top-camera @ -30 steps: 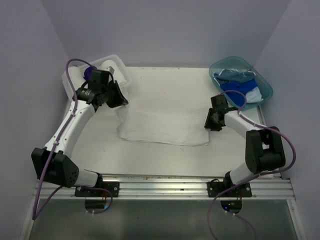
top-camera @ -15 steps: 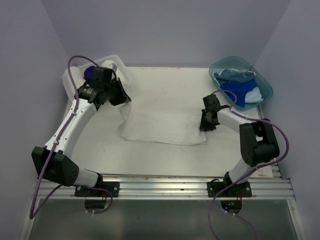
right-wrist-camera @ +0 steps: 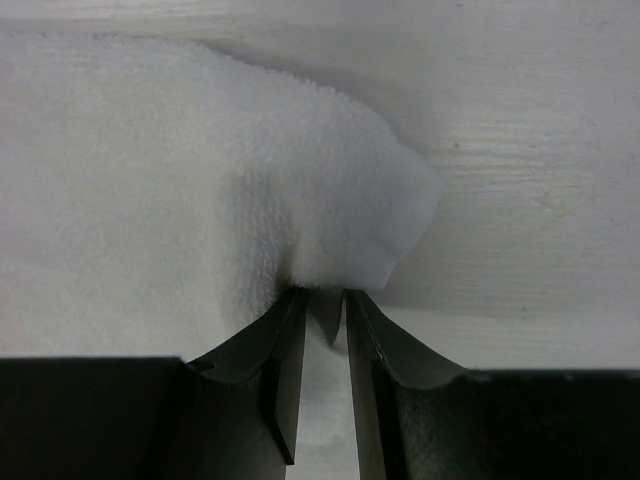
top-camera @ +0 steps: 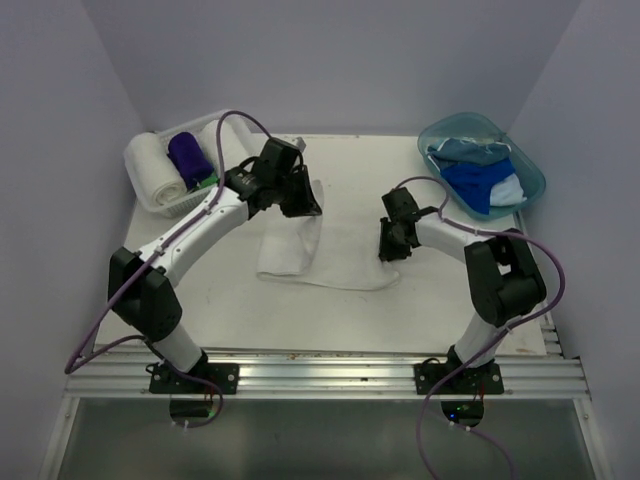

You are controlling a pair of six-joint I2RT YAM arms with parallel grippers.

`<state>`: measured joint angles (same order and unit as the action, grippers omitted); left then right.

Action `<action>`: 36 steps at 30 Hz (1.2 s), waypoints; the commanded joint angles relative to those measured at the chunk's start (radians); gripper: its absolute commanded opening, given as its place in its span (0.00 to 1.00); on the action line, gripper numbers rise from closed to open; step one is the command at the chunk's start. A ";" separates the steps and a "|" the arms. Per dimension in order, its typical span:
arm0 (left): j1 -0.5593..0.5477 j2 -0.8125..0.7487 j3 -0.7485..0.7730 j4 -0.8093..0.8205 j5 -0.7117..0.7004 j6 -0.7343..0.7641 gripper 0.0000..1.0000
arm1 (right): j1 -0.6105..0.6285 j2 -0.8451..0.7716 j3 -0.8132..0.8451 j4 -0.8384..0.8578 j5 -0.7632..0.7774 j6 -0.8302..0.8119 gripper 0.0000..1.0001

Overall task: Roll the towels
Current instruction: Fold the towel

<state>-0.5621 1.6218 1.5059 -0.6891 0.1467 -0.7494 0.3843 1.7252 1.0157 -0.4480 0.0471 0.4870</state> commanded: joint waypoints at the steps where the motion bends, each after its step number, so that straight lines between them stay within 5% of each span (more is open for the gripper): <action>1: -0.041 0.042 0.065 0.092 0.016 -0.057 0.00 | 0.039 0.048 0.026 0.011 -0.070 0.038 0.27; 8: -0.111 0.150 0.152 0.077 0.008 -0.071 0.00 | 0.051 0.030 0.027 -0.011 -0.050 0.044 0.28; 13: -0.111 0.130 0.145 0.063 -0.030 -0.065 0.00 | 0.016 -0.059 -0.023 -0.037 0.057 0.032 0.33; 26: -0.116 0.107 0.142 0.068 -0.013 -0.059 0.00 | -0.055 -0.128 -0.083 -0.026 0.017 0.019 0.38; 36: -0.182 0.188 0.223 0.080 0.013 -0.057 0.00 | -0.091 -0.075 -0.137 0.038 0.000 0.044 0.10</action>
<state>-0.7052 1.7847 1.6447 -0.6537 0.1345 -0.8013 0.3046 1.6283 0.9066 -0.4427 0.0425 0.5224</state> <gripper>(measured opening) 0.018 0.114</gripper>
